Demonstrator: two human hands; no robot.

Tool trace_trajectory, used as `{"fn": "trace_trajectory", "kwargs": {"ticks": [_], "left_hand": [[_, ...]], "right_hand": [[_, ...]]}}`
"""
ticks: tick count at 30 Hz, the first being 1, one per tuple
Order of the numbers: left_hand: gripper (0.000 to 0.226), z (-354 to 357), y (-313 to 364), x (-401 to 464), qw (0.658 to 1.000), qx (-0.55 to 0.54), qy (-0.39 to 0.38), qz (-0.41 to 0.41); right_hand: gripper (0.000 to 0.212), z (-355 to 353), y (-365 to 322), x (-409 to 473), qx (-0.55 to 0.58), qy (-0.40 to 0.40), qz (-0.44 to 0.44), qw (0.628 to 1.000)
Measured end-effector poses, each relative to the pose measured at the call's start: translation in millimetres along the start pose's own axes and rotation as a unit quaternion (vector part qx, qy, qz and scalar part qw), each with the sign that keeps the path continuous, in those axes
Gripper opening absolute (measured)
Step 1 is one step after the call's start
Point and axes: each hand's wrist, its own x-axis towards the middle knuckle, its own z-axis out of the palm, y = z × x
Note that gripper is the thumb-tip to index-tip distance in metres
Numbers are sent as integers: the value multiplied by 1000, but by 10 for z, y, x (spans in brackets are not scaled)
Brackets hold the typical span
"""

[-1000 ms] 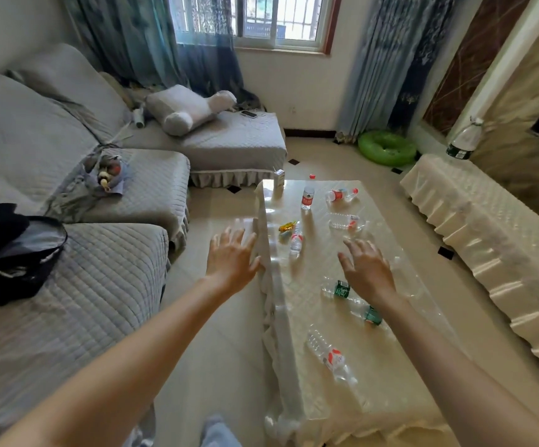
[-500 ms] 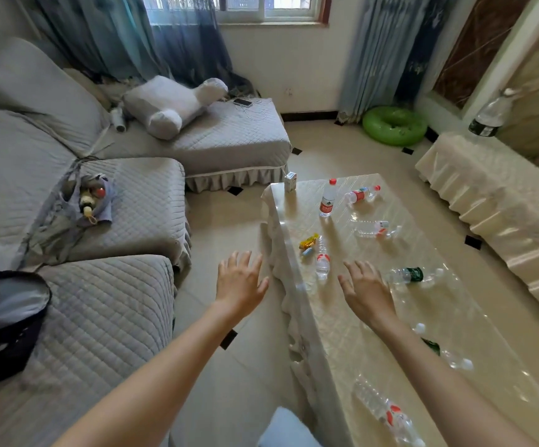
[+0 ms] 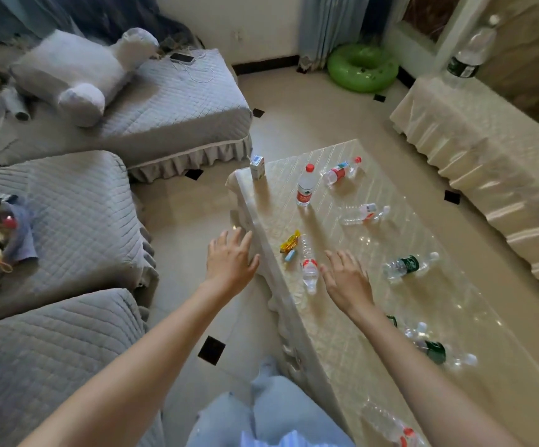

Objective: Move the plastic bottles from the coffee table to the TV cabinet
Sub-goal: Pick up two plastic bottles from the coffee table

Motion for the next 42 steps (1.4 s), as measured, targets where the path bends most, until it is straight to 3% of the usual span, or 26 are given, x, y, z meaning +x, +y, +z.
{"fn": "trace_trajectory", "kwargs": {"ticks": [12,25,32,42], "left_hand": [[57,295,-223,1713,987,13,-50,153],[65,671,-114,3340,938,66,-100,326],[74,1125,340,4091,916,79,-84,385],[85,1918,607,4815,906,91,-114,397]], "right_hand": [[49,542,-5,801,43,5,166,985],[48,1210,161,1255,80,54,334,937],[54,1693,560,1512,96,35,379,920],[69,2527,794,1699,163,-37,446,879]]}}
